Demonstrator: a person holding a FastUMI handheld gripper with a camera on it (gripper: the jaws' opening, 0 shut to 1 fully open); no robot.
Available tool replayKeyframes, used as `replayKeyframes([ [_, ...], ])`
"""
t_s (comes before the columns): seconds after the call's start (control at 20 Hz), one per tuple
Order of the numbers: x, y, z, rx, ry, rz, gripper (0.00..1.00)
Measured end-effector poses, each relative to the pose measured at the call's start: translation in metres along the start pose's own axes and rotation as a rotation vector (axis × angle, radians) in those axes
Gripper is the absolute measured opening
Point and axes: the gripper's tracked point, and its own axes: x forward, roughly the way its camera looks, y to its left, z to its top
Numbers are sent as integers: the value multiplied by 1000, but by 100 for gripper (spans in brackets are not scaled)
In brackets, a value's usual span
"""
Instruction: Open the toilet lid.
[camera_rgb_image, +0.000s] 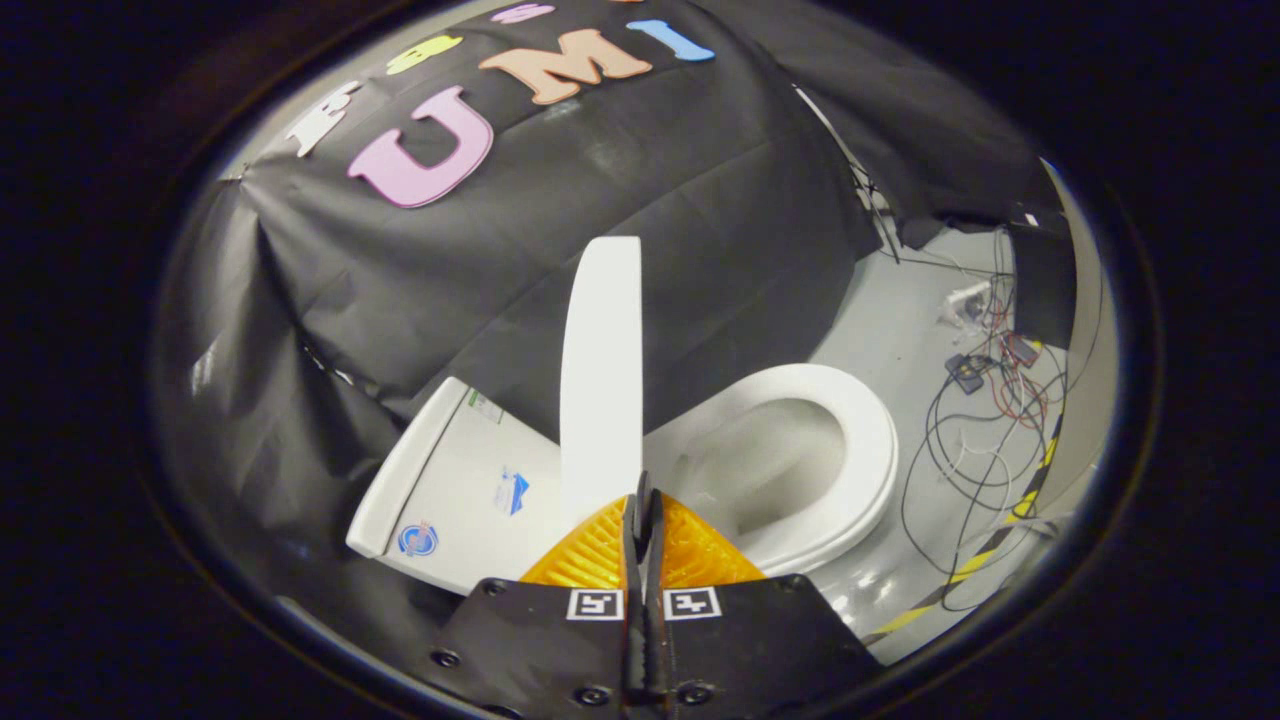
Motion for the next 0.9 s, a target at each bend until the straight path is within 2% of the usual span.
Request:
replayKeyframes([
  [0.3, -2, 32, 4, -76, 15, 9, 1],
  [0.6, -5, 81, -1, -212, 38, 36, 1],
  [0.9, -4, 110, -6, -306, 35, 27, 1],
])
